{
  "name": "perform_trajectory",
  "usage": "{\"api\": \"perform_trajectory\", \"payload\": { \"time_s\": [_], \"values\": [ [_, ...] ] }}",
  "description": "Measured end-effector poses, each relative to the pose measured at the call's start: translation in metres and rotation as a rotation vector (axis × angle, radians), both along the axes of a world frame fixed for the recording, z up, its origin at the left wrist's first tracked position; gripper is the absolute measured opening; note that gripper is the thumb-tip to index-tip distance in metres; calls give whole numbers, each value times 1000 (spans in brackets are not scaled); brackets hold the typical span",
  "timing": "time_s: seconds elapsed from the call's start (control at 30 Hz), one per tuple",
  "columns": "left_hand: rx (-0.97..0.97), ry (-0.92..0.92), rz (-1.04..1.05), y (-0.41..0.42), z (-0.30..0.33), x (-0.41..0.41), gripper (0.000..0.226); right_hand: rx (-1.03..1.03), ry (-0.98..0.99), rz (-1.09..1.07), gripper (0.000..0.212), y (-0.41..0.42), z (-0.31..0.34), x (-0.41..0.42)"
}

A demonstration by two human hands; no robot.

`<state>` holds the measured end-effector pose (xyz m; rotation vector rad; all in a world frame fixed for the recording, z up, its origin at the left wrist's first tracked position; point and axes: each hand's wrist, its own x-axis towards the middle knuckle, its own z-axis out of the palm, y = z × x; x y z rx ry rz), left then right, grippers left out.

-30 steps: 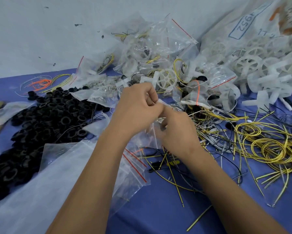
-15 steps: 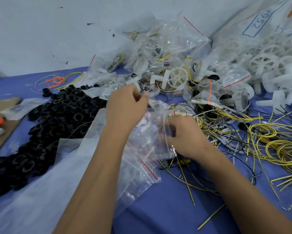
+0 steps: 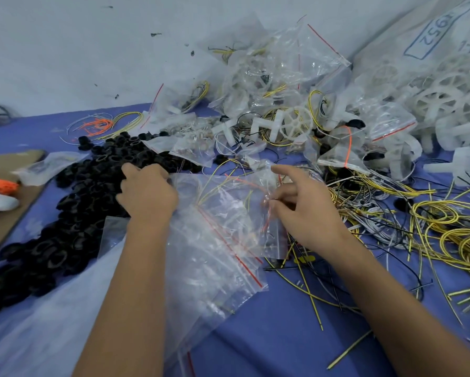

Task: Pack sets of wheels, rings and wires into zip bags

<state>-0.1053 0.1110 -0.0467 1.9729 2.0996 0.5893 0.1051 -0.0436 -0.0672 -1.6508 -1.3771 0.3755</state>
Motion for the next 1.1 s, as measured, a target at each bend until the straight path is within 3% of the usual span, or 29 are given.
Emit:
{"api": "perform_trajectory", "payload": {
  "time_s": [0.17,0.47,0.67,0.77,0.83,0.97,1.1],
  "values": [
    [153,-174,-33,4,-4,-3,36,22,-70,3,56,1,-5,5],
    [273,-340,-65,-2,-2,4,27,72,-125,-125,46,0,0,4],
    [322,-427,-134,-3,1,8,10,241,-523,-316,31,0,12,-11],
    [293,-438,-126,0,0,3,10,292,-643,-177,17,18,26,-32],
    [270,-456,-107,3,-1,-2,13,180,-604,-15,13,36,30,-52],
    [273,-637,17,8,2,-12,17,-28,-628,169,22,84,22,-92],
    [324,-755,200,10,5,-22,20,-144,-662,259,45,124,14,-120]
  ]
}}
